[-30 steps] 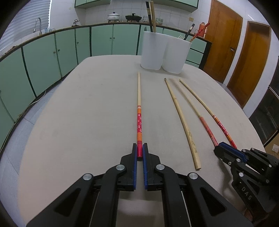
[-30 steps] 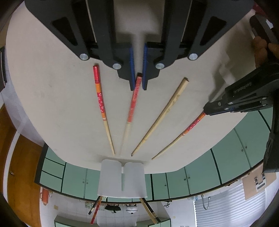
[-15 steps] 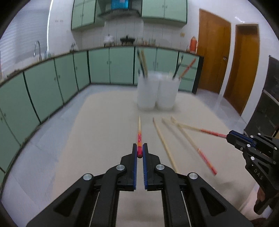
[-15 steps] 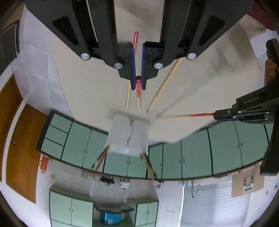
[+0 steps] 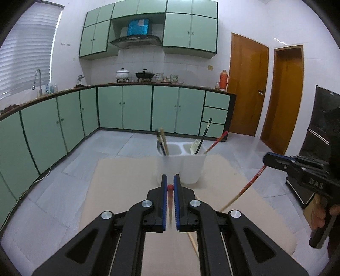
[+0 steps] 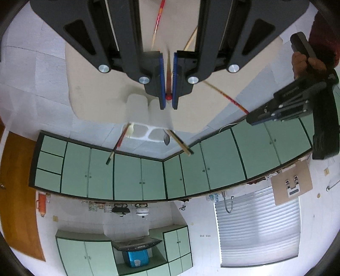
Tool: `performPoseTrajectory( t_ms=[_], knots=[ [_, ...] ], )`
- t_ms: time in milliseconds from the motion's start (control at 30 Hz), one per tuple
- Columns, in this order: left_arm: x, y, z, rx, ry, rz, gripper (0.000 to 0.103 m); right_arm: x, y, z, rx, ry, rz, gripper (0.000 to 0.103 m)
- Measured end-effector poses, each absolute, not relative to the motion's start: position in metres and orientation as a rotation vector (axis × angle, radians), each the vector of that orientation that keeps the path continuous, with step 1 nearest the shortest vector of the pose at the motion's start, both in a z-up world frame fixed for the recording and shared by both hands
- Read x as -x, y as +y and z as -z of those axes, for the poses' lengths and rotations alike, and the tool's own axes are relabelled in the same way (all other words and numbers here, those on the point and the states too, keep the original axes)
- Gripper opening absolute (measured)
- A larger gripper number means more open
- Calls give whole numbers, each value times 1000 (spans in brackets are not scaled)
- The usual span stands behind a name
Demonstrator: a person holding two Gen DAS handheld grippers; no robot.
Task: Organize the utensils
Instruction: 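Carry both red-patterned chopsticks to the white holder and open both tools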
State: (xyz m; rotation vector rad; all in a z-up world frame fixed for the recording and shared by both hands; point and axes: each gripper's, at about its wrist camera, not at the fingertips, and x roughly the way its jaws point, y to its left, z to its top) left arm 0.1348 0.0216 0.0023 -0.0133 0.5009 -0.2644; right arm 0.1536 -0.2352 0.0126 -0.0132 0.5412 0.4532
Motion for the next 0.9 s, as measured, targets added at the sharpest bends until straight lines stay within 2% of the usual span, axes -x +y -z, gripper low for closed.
performPoseTrajectory(
  t_ms=[333, 700, 900],
  knots=[
    [-153, 7, -43, -4, 442, 326, 6, -196, -236, -66, 47, 482, -476, 5],
    [-193, -18, -131, -29, 196, 316, 6, -252, -249, -123, 35, 354, -416, 5],
    [-240, -31, -131, -16, 150, 281, 6, -291, -250, -123, 44, 327, -367, 5]
  ],
)
